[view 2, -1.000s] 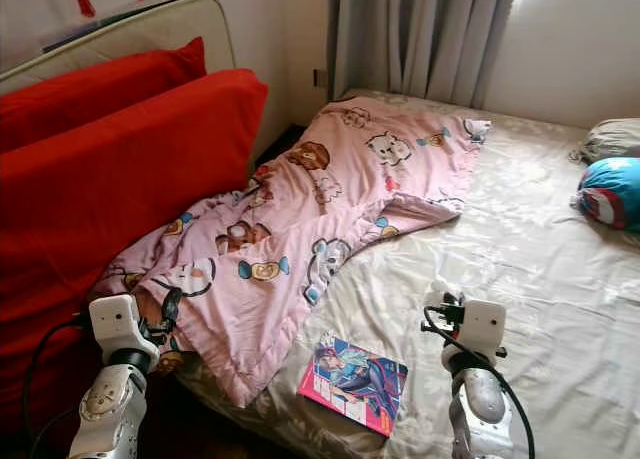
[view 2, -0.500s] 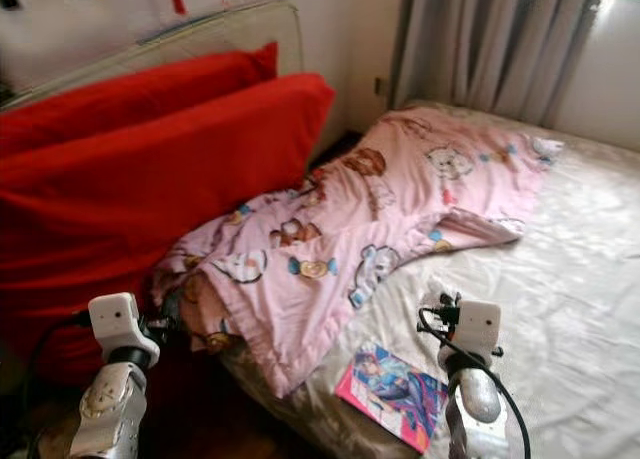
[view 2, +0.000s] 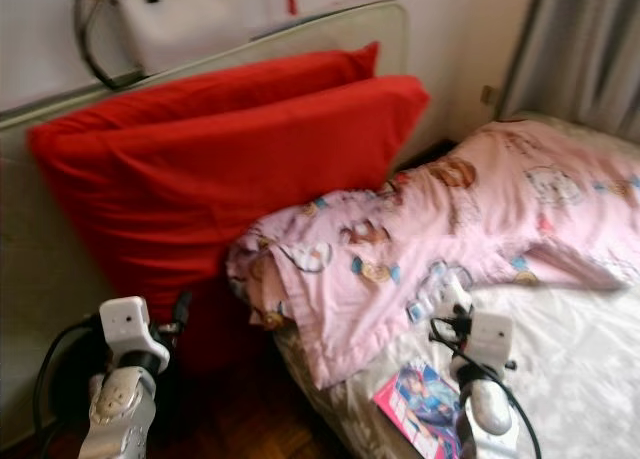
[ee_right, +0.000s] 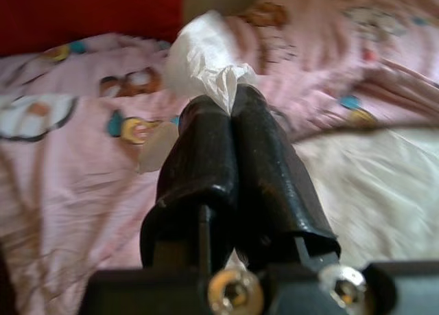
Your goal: Clean up the room
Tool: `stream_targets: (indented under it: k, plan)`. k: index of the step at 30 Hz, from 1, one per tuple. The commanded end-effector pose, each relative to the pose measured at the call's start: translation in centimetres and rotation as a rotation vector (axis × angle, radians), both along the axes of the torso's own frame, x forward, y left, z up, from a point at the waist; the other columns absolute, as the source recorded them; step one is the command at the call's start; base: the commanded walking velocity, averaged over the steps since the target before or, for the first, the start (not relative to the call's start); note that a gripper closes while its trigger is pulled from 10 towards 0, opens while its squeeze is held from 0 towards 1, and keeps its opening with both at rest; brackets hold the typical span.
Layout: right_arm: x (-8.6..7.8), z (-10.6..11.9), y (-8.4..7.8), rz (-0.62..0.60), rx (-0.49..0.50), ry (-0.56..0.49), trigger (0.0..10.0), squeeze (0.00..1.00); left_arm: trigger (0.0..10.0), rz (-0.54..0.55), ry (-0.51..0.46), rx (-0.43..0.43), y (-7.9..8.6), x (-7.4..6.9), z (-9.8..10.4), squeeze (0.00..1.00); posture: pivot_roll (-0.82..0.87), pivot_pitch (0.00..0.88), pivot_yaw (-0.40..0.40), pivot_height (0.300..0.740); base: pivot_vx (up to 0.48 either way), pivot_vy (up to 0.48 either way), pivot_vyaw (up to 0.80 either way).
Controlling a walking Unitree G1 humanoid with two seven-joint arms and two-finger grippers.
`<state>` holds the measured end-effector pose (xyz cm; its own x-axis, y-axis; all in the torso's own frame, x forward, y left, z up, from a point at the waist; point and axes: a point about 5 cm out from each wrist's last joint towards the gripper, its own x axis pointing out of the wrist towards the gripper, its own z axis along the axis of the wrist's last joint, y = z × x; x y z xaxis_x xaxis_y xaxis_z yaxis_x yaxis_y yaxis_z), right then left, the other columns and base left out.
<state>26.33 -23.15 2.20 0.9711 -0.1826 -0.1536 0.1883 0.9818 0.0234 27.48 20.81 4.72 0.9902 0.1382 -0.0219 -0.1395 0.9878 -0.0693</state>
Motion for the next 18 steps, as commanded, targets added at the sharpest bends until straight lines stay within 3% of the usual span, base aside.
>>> stream_targets:
  k: [1, 16, 18]
  plan:
    - [0.19, -0.29, 0.9, 0.009, 0.032, 0.011, 10.0, 0.0, 10.0, 0.011, 0.017, 0.014, 0.53, -0.27, -0.24, 0.0, -0.1, 0.0, 0.041, 0.74, 0.0, 0.0, 0.0]
    - [0.04, -0.63, 0.54, -0.009, 0.041, 0.026, 10.0, 0.0, 10.0, -0.022, 0.055, 0.023, -0.11, -0.84, -1.12, 0.0, -0.1, 0.0, 0.03, 0.74, 0.0, 0.0, 0.0]
    - [0.04, -0.66, 0.49, -0.007, 0.038, 0.029, 10.0, 0.0, 10.0, -0.019, 0.058, 0.021, -0.1, -0.79, -1.15, 0.0, -0.1, 0.0, 0.028, 0.74, 0.0, 0.315, 0.0]
